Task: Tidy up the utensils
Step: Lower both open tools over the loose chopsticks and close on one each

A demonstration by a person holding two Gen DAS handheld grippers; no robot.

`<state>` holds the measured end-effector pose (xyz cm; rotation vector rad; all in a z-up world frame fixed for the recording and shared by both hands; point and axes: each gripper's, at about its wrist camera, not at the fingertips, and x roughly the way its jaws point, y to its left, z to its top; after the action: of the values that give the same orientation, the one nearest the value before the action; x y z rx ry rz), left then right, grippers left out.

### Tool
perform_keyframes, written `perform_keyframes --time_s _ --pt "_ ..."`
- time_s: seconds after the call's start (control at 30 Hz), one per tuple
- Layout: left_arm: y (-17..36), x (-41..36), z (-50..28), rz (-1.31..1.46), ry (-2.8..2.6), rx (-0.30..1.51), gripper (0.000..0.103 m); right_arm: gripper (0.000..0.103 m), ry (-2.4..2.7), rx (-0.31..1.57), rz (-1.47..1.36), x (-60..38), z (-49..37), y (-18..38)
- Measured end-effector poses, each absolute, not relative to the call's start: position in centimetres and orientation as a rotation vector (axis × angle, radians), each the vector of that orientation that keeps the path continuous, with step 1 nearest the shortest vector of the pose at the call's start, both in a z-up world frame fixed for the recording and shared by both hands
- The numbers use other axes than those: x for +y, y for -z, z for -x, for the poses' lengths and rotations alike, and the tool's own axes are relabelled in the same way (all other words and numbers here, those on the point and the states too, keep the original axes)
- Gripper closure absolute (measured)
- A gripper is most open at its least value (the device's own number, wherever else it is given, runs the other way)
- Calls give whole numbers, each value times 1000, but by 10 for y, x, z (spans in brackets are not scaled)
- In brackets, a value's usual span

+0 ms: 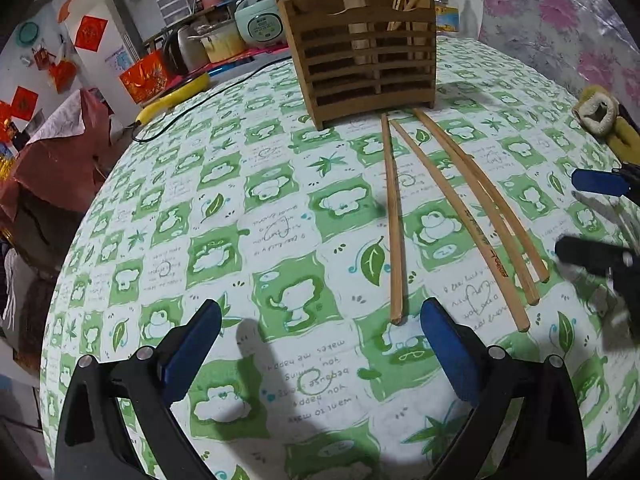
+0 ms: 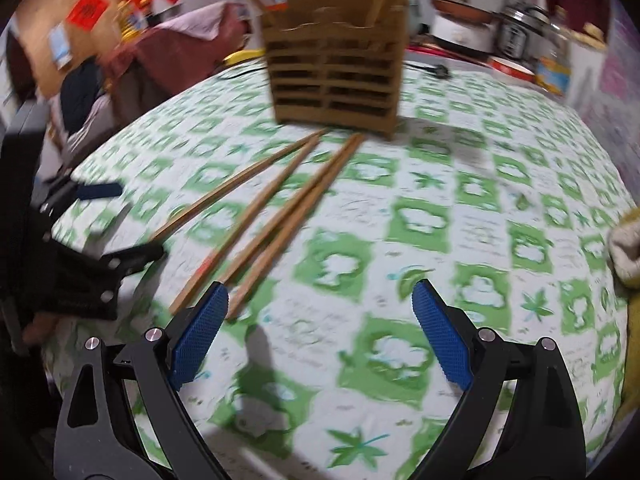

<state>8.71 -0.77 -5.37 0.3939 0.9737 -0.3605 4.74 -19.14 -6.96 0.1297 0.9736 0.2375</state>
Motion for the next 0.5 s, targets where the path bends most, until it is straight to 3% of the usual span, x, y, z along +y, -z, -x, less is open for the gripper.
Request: perform_keyframes --time_s 0.37,0.5 --pt "58 3 -96 -287 396 1051 5 15 -203 1054 -52 -186 -53 82" --pt "56 3 -91 -311 412 1036 5 33 -66 1037 -251 -251 -49 87"
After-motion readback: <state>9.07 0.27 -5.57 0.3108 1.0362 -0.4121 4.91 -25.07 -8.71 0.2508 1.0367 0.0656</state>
